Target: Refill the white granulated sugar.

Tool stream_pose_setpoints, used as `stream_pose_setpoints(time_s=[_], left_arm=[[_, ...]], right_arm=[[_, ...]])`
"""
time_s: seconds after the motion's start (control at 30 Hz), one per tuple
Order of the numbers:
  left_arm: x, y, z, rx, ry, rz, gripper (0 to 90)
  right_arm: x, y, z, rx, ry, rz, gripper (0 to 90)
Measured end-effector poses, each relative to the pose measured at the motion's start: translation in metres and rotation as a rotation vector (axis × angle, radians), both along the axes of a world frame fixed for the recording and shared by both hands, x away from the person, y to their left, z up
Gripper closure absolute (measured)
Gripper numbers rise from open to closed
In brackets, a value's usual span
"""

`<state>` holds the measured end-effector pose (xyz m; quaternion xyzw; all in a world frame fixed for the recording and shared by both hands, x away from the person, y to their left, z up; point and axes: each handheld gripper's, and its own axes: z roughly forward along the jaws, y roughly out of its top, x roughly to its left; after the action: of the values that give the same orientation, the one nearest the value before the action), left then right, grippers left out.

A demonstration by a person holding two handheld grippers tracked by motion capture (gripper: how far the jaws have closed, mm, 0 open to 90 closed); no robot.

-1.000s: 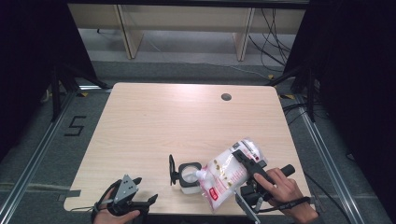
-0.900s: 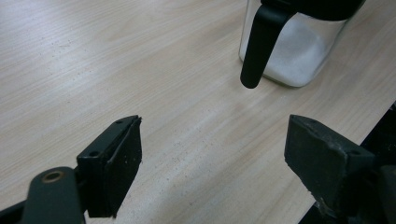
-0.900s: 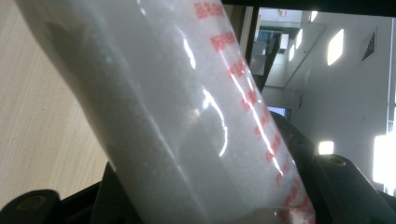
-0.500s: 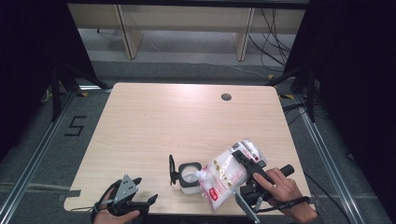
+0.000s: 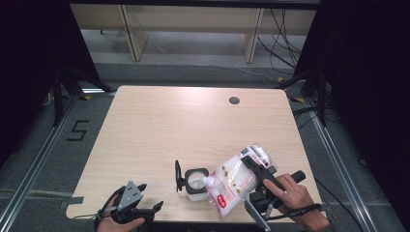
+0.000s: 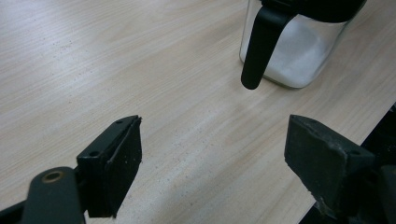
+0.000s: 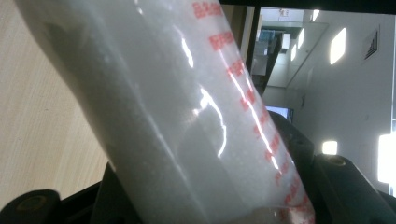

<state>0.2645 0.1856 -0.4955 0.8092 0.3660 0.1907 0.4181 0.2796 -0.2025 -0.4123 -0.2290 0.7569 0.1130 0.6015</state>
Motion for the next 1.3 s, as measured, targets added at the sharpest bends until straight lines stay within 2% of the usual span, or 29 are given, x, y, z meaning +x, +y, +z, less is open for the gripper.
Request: stream_pose_setpoints(time_s=[0.03,0.07,0.17,0.2,0.27,0.3,0.37,0.4,0.43,0.47,0.5,0.53,0.6,0.63,0.67,0.7,0.73,0.8,0.83,0.87,0.9,1.0,1.03,1.1,1.13,1.2,1.23,1.27,1.3], left_arm=[[0.0007,0.0008,0.0001,0.008,-0.004,-0.005,18.5],[0.0009,0.0004,-0.0001,0.0,-0.004,-0.002,18.5],[0.0001,0.0,0.0001,0.005,-0.002,0.0,18.5],[0.0003,0.0,0.0,0.004,-0.004,-0.005,18.5],[0.0,-0.002,-0.0013,-0.031,0.009,0.015,18.5],[-0.0001,-0.0022,-0.0012,-0.031,0.01,0.017,18.5],[0.0,-0.0003,-0.0004,0.001,0.0,0.0,18.5],[0.0003,-0.0006,-0.0007,-0.003,-0.004,0.0,18.5],[-0.0001,-0.0013,-0.0012,-0.019,0.013,0.014,18.5],[0.0009,-0.0005,-0.0006,-0.007,0.004,0.005,18.5],[0.001,-0.0014,-0.0008,-0.017,-0.005,0.005,18.5],[-0.0002,-0.0015,-0.0011,-0.018,0.012,0.011,18.5],[-0.0004,-0.0017,-0.0014,-0.026,0.013,0.016,18.5],[0.0001,-0.0005,-0.0007,-0.015,0.01,0.011,18.5],[0.0002,-0.0006,-0.0003,-0.016,0.005,0.013,18.5],[0.0008,0.0008,0.0005,0.007,-0.006,0.001,18.5],[-0.0006,0.0001,0.0001,0.001,-0.001,0.012,18.5],[0.0003,0.001,0.0005,0.01,-0.008,0.0,18.5],[0.0005,0.0001,0.0003,-0.009,-0.008,0.004,18.5],[0.0009,0.0014,0.0008,0.01,-0.007,0.003,18.5],[-0.0006,-0.0014,-0.0006,-0.031,-0.002,0.012,18.5],[0.0005,0.0006,0.0004,-0.003,-0.006,0.005,18.5],[0.0,-0.0009,-0.0002,-0.027,0.002,0.017,18.5],[-0.0003,0.0003,0.0003,-0.003,0.003,0.01,18.5],[-0.0009,-0.0011,-0.0005,-0.026,-0.001,0.011,18.5],[0.0007,0.0014,0.0007,0.007,-0.006,0.003,18.5],[-0.0004,-0.0013,-0.0003,-0.034,0.007,0.022,18.5],[0.0001,0.0006,0.0001,-0.001,0.002,0.012,18.5],[-0.0009,-0.0006,-0.0002,-0.021,0.007,0.012,18.5]], right_arm=[[0.0009,-0.0006,-0.0011,0.008,0.006,-0.001,49.5],[0.0022,0.0003,0.0023,-0.028,-0.024,0.025,49.5],[0.0022,0.0004,0.0023,-0.027,-0.023,0.027,49.5],[0.0009,-0.0006,-0.0015,0.009,0.011,-0.007,49.5],[0.0001,0.0005,-0.0017,0.012,0.01,-0.001,49.6],[0.0,0.0005,-0.0019,0.013,0.012,0.001,49.6],[-0.0002,0.0002,-0.004,0.028,0.026,-0.01,49.5],[0.0009,0.0015,-0.0016,-0.001,-0.002,0.016,49.5],[0.0011,0.0018,-0.0015,-0.008,-0.001,0.018,49.6],[0.0013,0.0019,-0.002,-0.007,0.002,0.02,49.6],[0.0008,0.001,-0.0047,0.016,0.024,-0.002,49.5],[0.0004,0.0011,-0.0055,0.016,0.03,-0.018,49.6],[0.0007,0.0013,-0.0058,0.012,0.03,-0.018,49.6],[0.0028,0.0021,-0.0013,-0.04,-0.002,0.021,49.6],[0.0033,0.0021,-0.0015,-0.028,-0.008,0.032,49.6],[0.0027,0.0019,-0.0021,-0.017,-0.002,0.024,49.6],[0.0022,0.0019,-0.0025,-0.011,0.003,0.015,49.6],[0.0034,0.002,-0.0003,-0.036,-0.015,0.034,49.6],[0.0033,0.0019,-0.0004,-0.029,-0.013,0.031,49.6],[0.0033,0.0018,-0.0001,-0.027,-0.013,0.032,49.6],[0.0032,0.0017,0.0,-0.028,-0.016,0.032,49.6],[0.0033,0.0013,0.0005,-0.026,-0.018,0.032,49.6],[0.0024,0.0001,-0.0008,-0.015,0.0,0.007,49.6],[0.0026,0.0002,-0.0015,-0.012,0.001,0.009,49.6],[0.0019,0.0003,-0.0027,0.002,0.01,0.0,49.6],[0.0017,0.0009,-0.0025,0.0,0.011,-0.002,49.6],[0.0034,0.0015,0.0006,-0.041,-0.012,0.031,49.6],[0.0034,0.0018,0.0,-0.028,-0.013,0.033,49.7],[0.0026,0.0018,-0.0006,-0.019,-0.01,0.03,49.7]])
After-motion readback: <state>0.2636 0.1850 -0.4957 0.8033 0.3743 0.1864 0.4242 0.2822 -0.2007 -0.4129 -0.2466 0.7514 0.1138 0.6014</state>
